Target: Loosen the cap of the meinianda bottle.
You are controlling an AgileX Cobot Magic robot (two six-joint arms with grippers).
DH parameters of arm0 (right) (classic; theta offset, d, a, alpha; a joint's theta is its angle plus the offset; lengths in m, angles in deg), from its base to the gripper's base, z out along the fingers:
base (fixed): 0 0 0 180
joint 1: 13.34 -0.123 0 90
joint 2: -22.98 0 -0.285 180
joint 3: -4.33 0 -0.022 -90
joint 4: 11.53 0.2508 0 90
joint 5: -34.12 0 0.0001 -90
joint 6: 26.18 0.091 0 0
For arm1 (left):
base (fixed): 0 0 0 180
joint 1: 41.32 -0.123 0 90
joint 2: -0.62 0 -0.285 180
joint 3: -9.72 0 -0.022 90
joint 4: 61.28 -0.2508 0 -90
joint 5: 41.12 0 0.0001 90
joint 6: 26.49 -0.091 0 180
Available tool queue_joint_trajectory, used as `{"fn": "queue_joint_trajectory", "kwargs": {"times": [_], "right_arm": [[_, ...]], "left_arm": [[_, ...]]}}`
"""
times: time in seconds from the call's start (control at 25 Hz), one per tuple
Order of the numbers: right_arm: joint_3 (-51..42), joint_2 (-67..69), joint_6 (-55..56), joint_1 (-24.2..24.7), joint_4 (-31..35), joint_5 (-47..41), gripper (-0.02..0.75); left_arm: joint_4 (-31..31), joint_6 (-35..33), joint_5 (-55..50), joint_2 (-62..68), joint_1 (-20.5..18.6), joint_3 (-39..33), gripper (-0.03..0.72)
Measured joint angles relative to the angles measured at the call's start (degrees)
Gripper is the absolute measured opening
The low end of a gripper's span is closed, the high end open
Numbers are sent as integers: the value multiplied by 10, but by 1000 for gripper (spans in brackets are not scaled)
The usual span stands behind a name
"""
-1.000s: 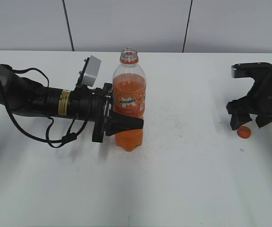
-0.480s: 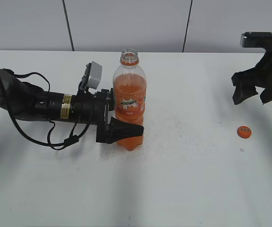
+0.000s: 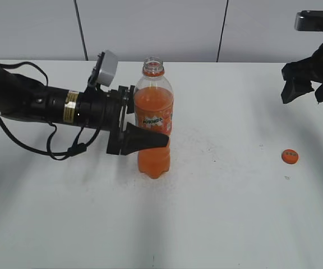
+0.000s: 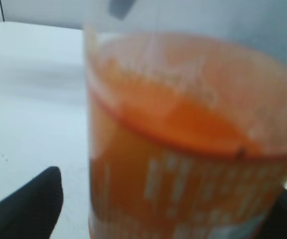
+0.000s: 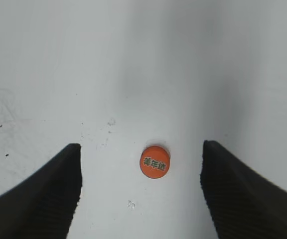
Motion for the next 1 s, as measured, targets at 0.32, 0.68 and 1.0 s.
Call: {"fn": "queue_joint_trajectory", "kwargs": {"times": [0.32, 0.68, 1.0], "right_arm": [[1, -14, 0, 0, 0, -6, 556], [6, -55, 0, 0, 0, -16, 556], [7, -113, 0, 0, 0, -35, 556]], "left_arm": [[-9, 34, 0, -102, -2, 0, 609], [-11, 78, 1, -222, -4, -1, 593], [2, 171, -119, -361, -4, -1, 593]]}}
